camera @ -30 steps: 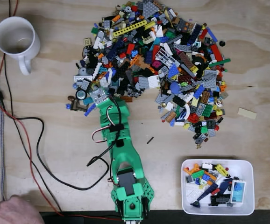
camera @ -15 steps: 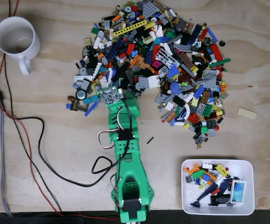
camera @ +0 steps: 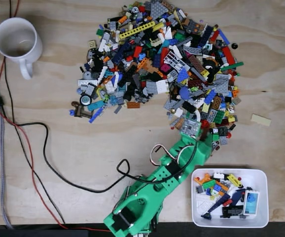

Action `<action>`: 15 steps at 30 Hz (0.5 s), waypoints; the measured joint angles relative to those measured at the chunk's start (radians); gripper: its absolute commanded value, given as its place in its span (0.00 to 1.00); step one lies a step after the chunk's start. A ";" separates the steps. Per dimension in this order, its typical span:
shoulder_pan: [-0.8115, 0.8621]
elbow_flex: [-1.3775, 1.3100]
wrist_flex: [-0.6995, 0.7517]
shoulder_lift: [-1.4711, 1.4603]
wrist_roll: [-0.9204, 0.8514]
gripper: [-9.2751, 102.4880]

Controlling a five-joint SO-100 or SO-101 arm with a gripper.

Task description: Find the closest Lego and put it in the bin.

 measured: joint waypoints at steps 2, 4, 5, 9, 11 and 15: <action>0.143 0.012 -0.002 0.025 0.003 0.08; 0.267 0.031 -0.002 0.051 0.003 0.08; 0.299 0.034 -0.002 0.061 0.003 0.08; 0.431 0.035 0.026 0.124 0.003 0.08; 0.483 0.035 0.052 0.152 0.014 0.08; 0.465 0.035 0.095 0.170 0.077 0.08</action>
